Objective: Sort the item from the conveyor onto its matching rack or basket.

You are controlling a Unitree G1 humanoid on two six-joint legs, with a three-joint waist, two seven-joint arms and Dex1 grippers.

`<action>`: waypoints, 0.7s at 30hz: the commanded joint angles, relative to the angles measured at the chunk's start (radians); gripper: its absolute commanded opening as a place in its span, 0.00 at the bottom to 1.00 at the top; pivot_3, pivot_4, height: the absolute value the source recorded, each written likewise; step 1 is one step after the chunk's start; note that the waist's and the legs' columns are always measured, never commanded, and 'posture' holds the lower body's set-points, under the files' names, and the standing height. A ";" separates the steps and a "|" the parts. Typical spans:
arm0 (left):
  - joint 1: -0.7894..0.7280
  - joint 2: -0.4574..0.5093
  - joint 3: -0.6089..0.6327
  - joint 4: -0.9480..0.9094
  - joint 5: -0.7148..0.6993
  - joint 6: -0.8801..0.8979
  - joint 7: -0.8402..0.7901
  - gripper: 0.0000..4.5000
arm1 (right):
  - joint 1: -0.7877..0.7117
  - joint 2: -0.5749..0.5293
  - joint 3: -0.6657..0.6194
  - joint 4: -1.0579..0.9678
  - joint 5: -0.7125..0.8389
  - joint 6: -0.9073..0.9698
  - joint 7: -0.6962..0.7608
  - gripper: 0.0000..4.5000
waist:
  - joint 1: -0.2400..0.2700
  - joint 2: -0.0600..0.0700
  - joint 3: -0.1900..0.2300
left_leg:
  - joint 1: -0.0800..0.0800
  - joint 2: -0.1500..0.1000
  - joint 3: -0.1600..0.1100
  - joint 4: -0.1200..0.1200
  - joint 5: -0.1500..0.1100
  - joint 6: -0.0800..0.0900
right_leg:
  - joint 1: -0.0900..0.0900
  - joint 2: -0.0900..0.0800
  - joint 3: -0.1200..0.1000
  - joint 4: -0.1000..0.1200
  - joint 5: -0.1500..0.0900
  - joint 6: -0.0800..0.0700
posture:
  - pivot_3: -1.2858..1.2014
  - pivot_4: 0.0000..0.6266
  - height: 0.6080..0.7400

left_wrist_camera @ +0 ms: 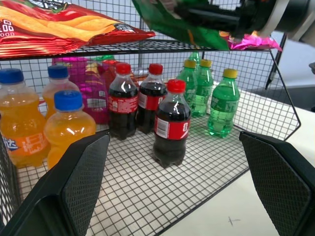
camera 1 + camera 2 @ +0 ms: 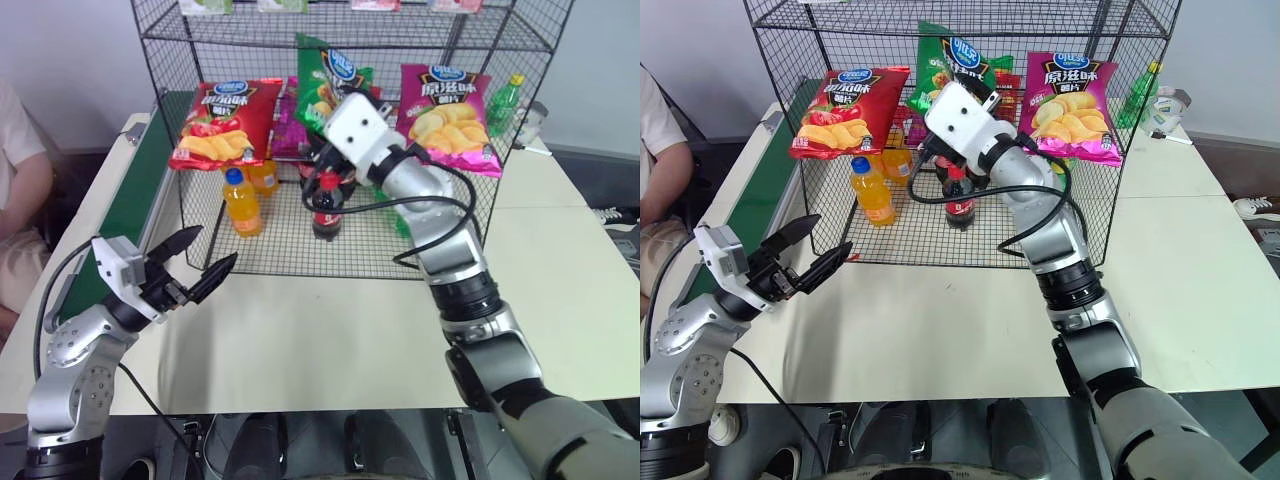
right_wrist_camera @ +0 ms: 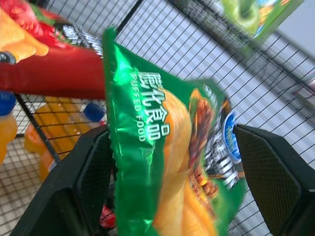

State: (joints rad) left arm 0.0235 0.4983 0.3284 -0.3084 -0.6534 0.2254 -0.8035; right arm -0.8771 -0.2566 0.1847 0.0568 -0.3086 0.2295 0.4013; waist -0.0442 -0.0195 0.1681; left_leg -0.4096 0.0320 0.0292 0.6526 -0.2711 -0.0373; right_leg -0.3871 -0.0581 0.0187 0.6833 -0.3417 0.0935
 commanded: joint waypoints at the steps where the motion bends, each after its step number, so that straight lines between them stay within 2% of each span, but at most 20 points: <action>1: -0.008 0.007 0.004 -0.014 0.003 -0.023 -0.006 1.00 | 0.028 -0.032 -0.026 -0.090 0.062 -0.028 0.058 0.87 | 0.000 0.000 0.000 | 0.000 0.000 0.000 0.000 0.000 0.000 | 0.000 0.000 0.000 0.000 0.000 0.000 | 0.52 0.24 0.99; 5: -0.004 0.017 0.013 -0.015 -0.006 -0.014 -0.015 1.00 | 0.104 -0.062 -0.006 -0.228 0.212 0.028 0.230 0.87 | -0.001 0.000 0.000 | 0.000 0.000 0.000 0.000 0.000 0.000 | 0.000 0.001 0.000 0.000 0.000 0.000 | 0.52 0.24 0.99; 13: 0.004 0.057 0.064 -0.032 -0.039 0.038 0.014 1.00 | 0.190 -0.012 -0.131 -0.462 0.550 0.307 0.292 0.87 | 0.003 0.000 0.000 | 0.000 0.001 0.000 0.000 0.000 0.000 | 0.000 0.000 0.000 0.000 0.000 0.000 | 0.52 0.24 0.99; 15: 0.010 0.085 0.101 -0.037 -0.061 0.058 0.017 1.00 | 0.257 -0.045 -0.197 -0.531 0.685 0.387 0.339 0.87 | 0.005 -0.001 -0.001 | 0.000 0.000 -0.001 0.000 0.000 0.000 | 0.001 0.000 0.000 0.000 0.000 0.000 | 0.52 0.24 0.99; 18: 0.047 0.145 0.155 -0.041 -0.069 0.095 0.005 1.00 | 0.418 -0.165 -0.349 -0.608 0.918 0.501 0.461 0.87 | 0.009 -0.001 -0.001 | 0.000 0.000 -0.001 0.000 -0.001 0.001 | 0.003 -0.001 -0.001 -0.003 0.000 0.000 | 0.52 0.24 0.99; 21: 0.082 0.194 0.200 -0.029 -0.078 0.131 -0.002 1.00 | 0.583 -0.276 -0.443 -0.602 0.985 0.471 0.559 0.87 | 0.010 -0.001 0.000 | 0.001 0.000 -0.001 -0.001 -0.002 0.003 | 0.005 -0.002 -0.002 -0.007 0.000 0.000 | 0.52 0.24 0.99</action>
State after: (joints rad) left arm 0.1016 0.6715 0.4881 -0.3175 -0.7109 0.3446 -0.7998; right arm -0.3162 -0.5077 -0.2033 -0.5054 0.6200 0.7268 0.9053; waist -0.0345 -0.0201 0.1677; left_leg -0.4084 0.0318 0.0278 0.6510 -0.2726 -0.0347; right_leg -0.3814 -0.0599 0.0167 0.6764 -0.3418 0.0934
